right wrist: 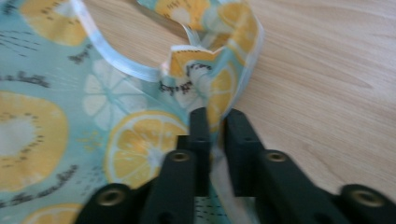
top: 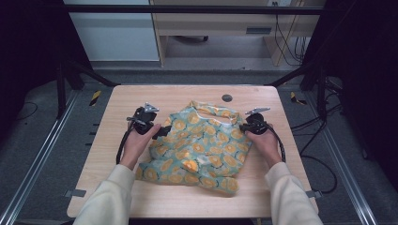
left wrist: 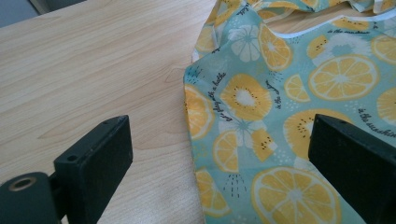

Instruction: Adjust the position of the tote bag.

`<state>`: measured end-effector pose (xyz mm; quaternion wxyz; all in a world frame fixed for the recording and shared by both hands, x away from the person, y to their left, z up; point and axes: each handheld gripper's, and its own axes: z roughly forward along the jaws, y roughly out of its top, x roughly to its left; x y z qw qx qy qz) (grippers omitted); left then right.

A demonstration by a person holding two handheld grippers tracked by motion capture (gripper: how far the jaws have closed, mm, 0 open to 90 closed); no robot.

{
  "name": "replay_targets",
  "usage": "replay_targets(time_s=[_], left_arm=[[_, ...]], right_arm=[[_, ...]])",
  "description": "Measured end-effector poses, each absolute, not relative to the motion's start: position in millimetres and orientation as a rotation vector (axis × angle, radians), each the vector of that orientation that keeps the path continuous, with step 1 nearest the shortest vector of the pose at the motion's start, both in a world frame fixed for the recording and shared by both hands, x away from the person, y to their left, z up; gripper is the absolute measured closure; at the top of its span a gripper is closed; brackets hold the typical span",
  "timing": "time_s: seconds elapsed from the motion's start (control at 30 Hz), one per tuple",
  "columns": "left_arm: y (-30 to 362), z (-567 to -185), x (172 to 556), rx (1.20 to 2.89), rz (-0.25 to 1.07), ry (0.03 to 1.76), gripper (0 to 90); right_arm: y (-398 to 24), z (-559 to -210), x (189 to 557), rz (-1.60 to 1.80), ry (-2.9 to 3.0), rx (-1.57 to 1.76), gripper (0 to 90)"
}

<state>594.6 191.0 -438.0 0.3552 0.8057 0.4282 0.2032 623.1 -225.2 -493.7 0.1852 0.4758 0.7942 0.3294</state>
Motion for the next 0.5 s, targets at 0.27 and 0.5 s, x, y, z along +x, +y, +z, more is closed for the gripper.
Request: replay_targets(time_s=[0.27,0.5], left_arm=[[193,-444,600,2.079,0.5,1.134,8.9],[191,-459,608,2.157,0.454,1.193,12.4]], right_arm=[[-219,-476,610,1.105,2.247,1.281,90.0],[-212,-467,605,1.119,2.258,1.238,90.0]])
